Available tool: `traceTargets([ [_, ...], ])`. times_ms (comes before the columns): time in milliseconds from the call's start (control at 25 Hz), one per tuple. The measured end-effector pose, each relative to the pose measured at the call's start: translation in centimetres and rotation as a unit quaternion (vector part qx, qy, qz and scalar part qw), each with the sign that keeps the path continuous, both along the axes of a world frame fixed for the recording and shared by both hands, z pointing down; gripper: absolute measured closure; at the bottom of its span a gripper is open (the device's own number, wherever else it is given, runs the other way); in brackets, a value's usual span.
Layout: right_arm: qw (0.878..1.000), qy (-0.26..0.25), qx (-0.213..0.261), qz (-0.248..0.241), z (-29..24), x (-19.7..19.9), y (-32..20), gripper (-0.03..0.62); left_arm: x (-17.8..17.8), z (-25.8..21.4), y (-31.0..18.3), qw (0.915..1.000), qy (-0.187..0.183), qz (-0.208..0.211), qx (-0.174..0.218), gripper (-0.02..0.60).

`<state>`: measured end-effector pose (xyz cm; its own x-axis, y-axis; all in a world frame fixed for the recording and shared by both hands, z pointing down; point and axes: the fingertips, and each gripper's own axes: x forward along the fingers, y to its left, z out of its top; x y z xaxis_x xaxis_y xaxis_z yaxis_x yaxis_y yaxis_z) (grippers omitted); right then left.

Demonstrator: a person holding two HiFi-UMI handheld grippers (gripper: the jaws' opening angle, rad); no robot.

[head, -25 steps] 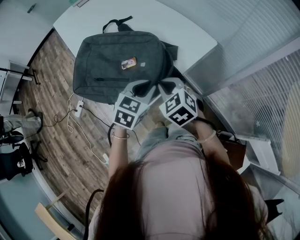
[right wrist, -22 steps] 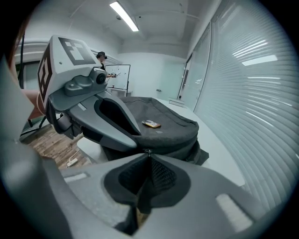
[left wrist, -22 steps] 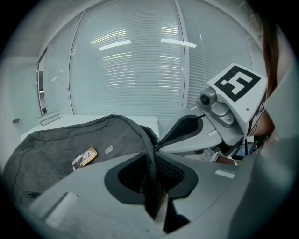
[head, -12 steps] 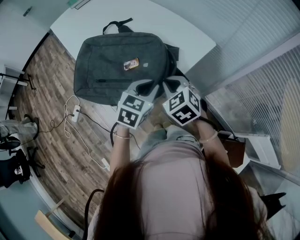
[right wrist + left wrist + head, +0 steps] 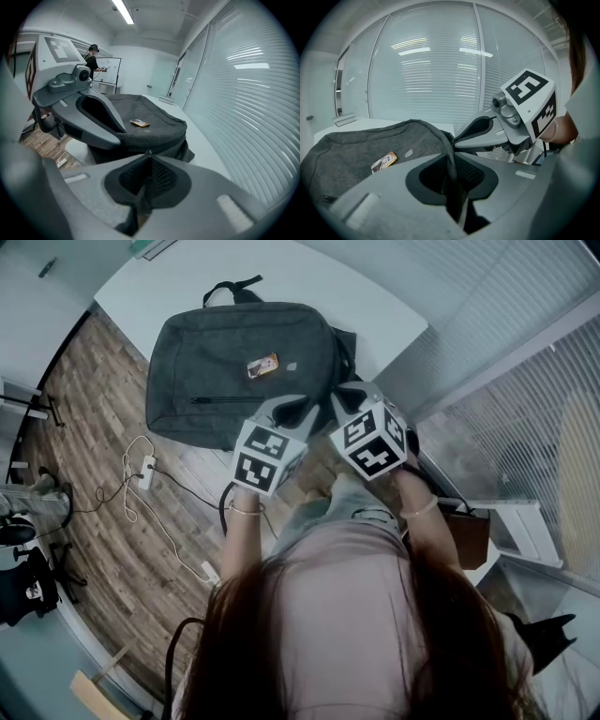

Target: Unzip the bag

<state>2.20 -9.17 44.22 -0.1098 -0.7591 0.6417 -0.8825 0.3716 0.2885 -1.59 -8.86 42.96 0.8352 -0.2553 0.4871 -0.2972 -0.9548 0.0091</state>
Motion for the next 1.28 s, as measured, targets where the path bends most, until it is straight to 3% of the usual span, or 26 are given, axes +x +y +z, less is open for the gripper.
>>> traceTargets([
  [1280, 0.999, 0.001, 0.010, -0.045, -0.7, 5.0, -6.2, 0.583, 0.0, -0.6, -0.7, 0.9979, 0.032, 0.014, -0.054, 0.517],
])
